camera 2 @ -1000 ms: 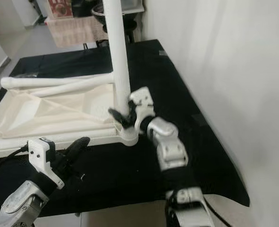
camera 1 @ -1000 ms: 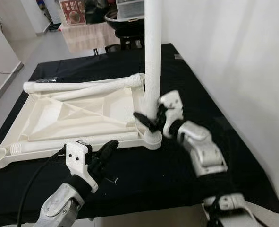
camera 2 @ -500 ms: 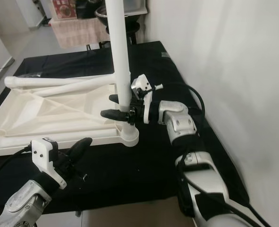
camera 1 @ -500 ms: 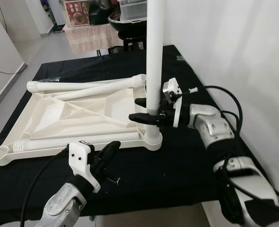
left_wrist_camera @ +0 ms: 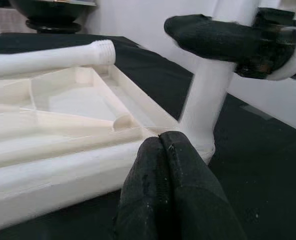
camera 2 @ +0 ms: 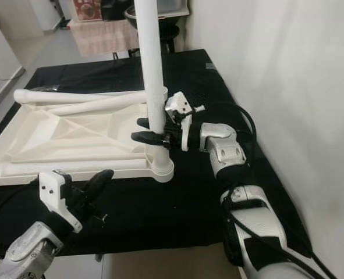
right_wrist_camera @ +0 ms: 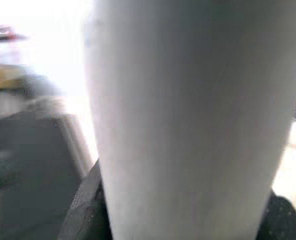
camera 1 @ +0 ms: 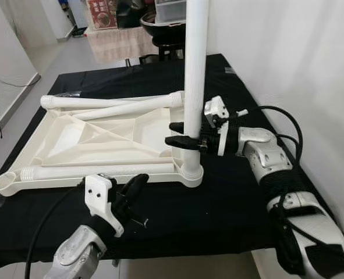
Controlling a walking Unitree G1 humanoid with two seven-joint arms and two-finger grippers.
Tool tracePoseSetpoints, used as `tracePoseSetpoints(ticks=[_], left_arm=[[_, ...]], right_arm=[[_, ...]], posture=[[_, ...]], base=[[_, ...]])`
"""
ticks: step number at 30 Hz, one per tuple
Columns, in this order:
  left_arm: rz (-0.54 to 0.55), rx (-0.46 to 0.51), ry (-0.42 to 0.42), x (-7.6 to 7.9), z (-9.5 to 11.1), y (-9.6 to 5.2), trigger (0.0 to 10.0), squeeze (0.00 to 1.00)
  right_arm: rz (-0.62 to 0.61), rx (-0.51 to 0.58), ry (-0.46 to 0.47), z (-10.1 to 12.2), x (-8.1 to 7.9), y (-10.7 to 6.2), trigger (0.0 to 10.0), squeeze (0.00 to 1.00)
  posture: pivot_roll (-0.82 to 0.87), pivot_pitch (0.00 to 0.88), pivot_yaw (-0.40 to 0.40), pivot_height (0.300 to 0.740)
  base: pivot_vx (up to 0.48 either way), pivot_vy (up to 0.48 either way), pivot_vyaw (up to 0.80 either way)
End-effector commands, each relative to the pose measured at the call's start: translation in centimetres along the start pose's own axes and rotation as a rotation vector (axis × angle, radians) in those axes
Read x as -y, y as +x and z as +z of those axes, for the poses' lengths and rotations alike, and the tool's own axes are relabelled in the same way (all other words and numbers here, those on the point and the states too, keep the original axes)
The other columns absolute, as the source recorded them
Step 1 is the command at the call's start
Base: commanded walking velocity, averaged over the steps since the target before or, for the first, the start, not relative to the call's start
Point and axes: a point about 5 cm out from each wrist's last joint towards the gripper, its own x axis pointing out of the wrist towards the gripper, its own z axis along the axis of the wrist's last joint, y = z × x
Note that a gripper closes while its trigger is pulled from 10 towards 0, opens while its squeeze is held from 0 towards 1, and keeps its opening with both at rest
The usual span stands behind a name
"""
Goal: Building children table
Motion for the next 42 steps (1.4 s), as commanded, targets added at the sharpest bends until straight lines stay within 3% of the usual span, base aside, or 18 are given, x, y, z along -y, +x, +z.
tracePoseSetpoints(ticks=[1, 2, 3, 5, 11, 12, 13, 14, 15, 17, 18, 23, 25, 26, 35, 36, 37, 42], left_arm=[[-0.009, -0.005, -0.001, 0.0, 0.1, -0.2, 10.0, 0.00], [-0.009, -0.005, -0.001, 0.0, 0.1, -0.2, 10.0, 0.00], [-0.009, -0.006, -0.001, 0.0, 0.1, -0.3, 10.0, 0.00], [-0.007, -0.013, 0.004, -0.1, 0.0, -0.4, 10.0, 0.00], [-0.033, -0.030, 0.003, -0.2, -0.2, -0.2, 10.0, 0.00], [-0.026, -0.027, 0.007, -0.3, -0.2, -0.2, 10.0, 0.00], [-0.019, -0.025, 0.010, -0.3, -0.1, -0.2, 10.0, 0.00], [-0.011, -0.022, 0.012, -0.3, -0.1, -0.2, 10.0, 0.00], [-0.007, -0.020, 0.014, -0.3, -0.1, -0.2, 10.0, 0.00], [-0.006, -0.020, 0.015, -0.3, -0.1, -0.2, 10.0, 0.00], [-0.007, -0.020, 0.015, -0.3, -0.1, -0.1, 10.0, 0.00], [-0.012, -0.018, 0.011, -0.3, -0.1, 0.0, 10.0, 0.00], [-0.014, -0.015, 0.008, -0.3, -0.1, 0.1, 10.0, 0.00], [-0.013, -0.012, 0.006, -0.2, -0.1, 0.2, 10.0, 0.00], [-0.012, -0.007, 0.003, -0.1, -0.1, 0.3, 10.0, 0.00], [-0.012, -0.006, 0.002, -0.1, -0.1, 0.3, 10.0, 0.00], [-0.013, -0.006, 0.001, -0.1, -0.1, 0.3, 10.0, 0.00], [-0.013, -0.004, 0.001, 0.0, -0.1, 0.3, 10.0, 0.00]], right_arm=[[-0.402, -0.081, 0.055, -2.5, -0.4, -1.0, 0.0, 0.00], [-0.402, -0.081, 0.055, -2.5, -0.4, -1.0, 0.0, 0.00], [-0.464, -0.092, 0.072, -3.1, -2.3, -1.2, 0.0, 0.00], [-0.493, -0.080, 0.060, -3.1, -3.4, -1.4, 0.0, 0.00], [-0.411, -0.107, -0.036, -3.6, -4.1, -0.4, 0.0, 0.00], [-0.412, -0.125, -0.047, -3.7, -4.1, -0.1, 4.1, 0.00], [-0.443, -0.143, -0.054, -3.6, -4.3, 0.0, 4.1, 0.00], [-0.440, -0.129, -0.045, -3.1, -4.2, 0.2, 10.0, 0.00], [-0.428, -0.115, -0.028, -2.6, -4.1, 0.4, 10.0, 0.92], [-0.421, -0.105, -0.012, -2.3, -4.1, 0.5, 10.0, 0.92], [-0.412, -0.089, -0.012, -1.9, -3.8, 0.8, 10.0, 1.00], [-0.314, -0.036, -0.028, -0.6, -2.6, 1.6, 10.0, 1.00], [-0.093, 0.007, -0.018, 0.3, -2.4, 2.3, 10.0, 0.97], [0.147, 0.020, -0.048, 1.0, -2.8, 2.3, 10.0, 0.00], [0.390, -0.023, -0.017, 1.2, -2.9, 2.4, 10.0, 0.00], [0.425, -0.028, 0.010, 1.2, -2.8, 2.7, 2.9, 0.00], [0.443, -0.034, 0.034, 1.1, -2.7, 2.9, 0.0, 0.00], [0.451, -0.043, 0.045, 0.8, -2.4, 3.2, 0.0, 0.00]], posture=[[-0.09, 0.084, 0.040, 0.740], [-0.09, 0.084, 0.040, 0.740], [-0.08, 0.090, 0.048, 0.740], [-0.09, 0.086, 0.067, 0.740], [-0.09, 0.067, 0.060, 0.740], [-0.09, 0.066, 0.062, 0.740], [-0.09, 0.066, 0.062, 0.740], [-0.08, 0.067, 0.062, 0.740], [-0.08, 0.067, 0.061, 0.740], [-0.08, 0.067, 0.061, 0.740], [-0.08, 0.066, 0.059, 0.740], [-0.08, 0.064, 0.055, 0.740], [-0.08, 0.063, 0.053, 0.740], [-0.08, 0.063, 0.049, 0.740], [-0.07, 0.061, 0.044, 0.740], [-0.07, 0.061, 0.042, 0.740], [-0.07, 0.062, 0.041, 0.740], [-0.07, 0.065, 0.039, 0.740]], base=[[0.000, 0.000, 0.00], [0.000, 0.000, 0.00], [0.000, 0.000, 0.00], [0.000, 0.000, 0.00], [0.000, 0.000, 0.00], [0.000, 0.000, 0.00], [0.000, 0.000, 0.00], [0.000, 0.000, 0.00], [0.000, 0.000, 0.00], [0.000, 0.000, 0.00], [0.000, 0.000, 0.00], [0.000, 0.000, 0.00], [0.000, 0.000, 0.00], [0.000, 0.000, 0.00], [0.000, 0.000, 0.00], [0.000, 0.000, 0.00], [0.000, 0.000, 0.00], [0.000, 0.000, 0.00]])
